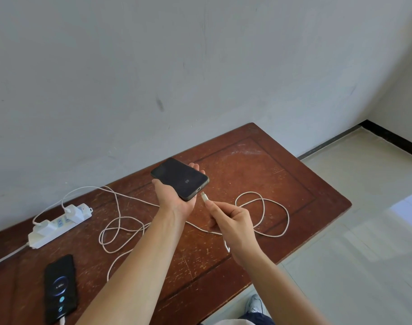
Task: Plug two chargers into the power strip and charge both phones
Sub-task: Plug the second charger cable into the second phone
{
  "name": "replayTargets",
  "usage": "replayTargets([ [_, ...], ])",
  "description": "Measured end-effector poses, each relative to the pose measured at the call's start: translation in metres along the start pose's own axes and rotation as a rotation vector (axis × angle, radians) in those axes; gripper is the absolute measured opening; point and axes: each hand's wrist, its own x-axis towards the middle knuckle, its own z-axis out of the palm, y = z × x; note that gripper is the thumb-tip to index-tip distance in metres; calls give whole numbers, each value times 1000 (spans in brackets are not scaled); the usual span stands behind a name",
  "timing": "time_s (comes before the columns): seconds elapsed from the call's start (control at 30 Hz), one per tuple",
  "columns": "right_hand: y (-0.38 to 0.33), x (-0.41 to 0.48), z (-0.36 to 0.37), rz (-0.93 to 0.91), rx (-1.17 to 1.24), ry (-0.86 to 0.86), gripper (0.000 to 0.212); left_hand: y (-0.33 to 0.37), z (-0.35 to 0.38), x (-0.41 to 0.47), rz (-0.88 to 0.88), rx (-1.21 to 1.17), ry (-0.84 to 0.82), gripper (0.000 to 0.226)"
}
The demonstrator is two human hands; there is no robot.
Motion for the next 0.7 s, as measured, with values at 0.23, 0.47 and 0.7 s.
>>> replayTargets([
  [0.23, -7, 1, 4, 46, 10, 14, 20, -1, 0, -3, 25, 51, -43, 71],
  [0.47, -17, 1, 0, 160, 55, -39, 28, 3, 2, -5, 46, 155, -117, 72],
  [0.7, -20, 6, -5, 215, 85, -87, 30, 6, 5, -4, 9, 179, -171, 79],
])
